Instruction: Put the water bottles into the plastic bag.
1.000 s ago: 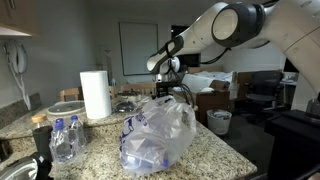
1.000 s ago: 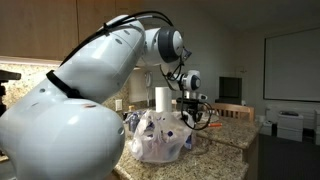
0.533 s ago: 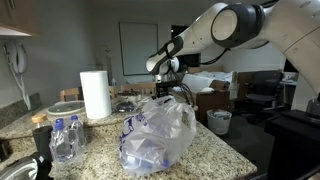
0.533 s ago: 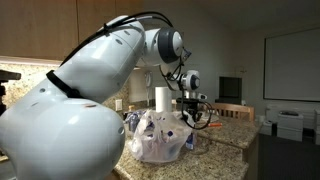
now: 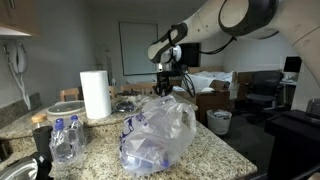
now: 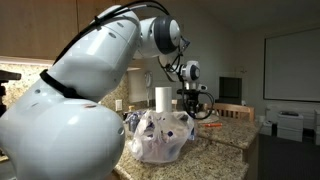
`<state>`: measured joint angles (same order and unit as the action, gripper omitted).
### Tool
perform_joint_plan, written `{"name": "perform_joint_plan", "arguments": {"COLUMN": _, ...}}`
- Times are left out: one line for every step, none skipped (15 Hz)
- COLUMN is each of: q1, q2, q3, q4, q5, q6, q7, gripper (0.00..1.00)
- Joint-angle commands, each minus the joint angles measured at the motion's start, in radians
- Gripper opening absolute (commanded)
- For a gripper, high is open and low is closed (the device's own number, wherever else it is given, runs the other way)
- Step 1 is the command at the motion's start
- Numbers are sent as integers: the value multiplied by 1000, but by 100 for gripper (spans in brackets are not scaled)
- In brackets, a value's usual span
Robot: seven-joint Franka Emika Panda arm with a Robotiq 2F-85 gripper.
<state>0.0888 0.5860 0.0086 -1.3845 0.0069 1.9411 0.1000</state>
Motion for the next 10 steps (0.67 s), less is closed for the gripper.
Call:
{"name": "perform_joint_plan", "arguments": {"q1": -47, "q2": -167, "q3": 8, "q4": -54, "q5": 16, "q6": -154, "q7": -74, "gripper": 14}}
{"name": "perform_joint_plan", "arguments": {"q1": -64, "q2": -192, "q3": 6, "q4": -32, "q5": 29, "q6": -208, "q7": -88, "gripper": 14}}
{"name": "perform_joint_plan", "arguments": {"q1": -80, "q2": -221, "q3": 2, "q4": -14, "q5": 41, "q6": -253, "q7": -99, "gripper": 14}}
{"name": "perform_joint_plan", "arguments": {"q1": -102, "q2": -239, "q3": 0, "q4": 22, "q5": 60, "q6": -331, "q7": -122, "gripper": 14}}
{"name": "perform_joint_plan", "arguments": {"q1": -120, "q2": -260, "q3": -5, "q4": 51, "q5": 75, "q6": -397, "q7": -139, "gripper": 14}}
{"name": "perform_joint_plan", "arguments": {"q1": -136, "q2": -285, "q3": -9, "q4": 63, "q5": 88, "q6": -458, "q7": -155, "gripper": 14}}
{"name": "perform_joint_plan", "arguments": {"q1": -149, "q2": -304, "q3": -15, "q4": 75, "q5": 99, "q6": -506, "q7": -164, "gripper": 14}}
{"name": "perform_joint_plan", "arguments": {"q1": -158, "q2": -321, "q3": -20, "q4": 79, "q5": 108, "q6": -554, "q7": -168, "gripper": 14}}
{"name": "perform_joint_plan", "arguments": {"q1": -167, "q2": -332, "q3": -26, "q4": 85, "q5": 115, "q6": -598, "q7": -169, "gripper": 14}}
{"name": "perform_joint_plan", "arguments": {"q1": -170, "q2": -333, "q3": -31, "q4": 92, "q5": 119, "q6": -659, "q7": -159, "gripper": 13}}
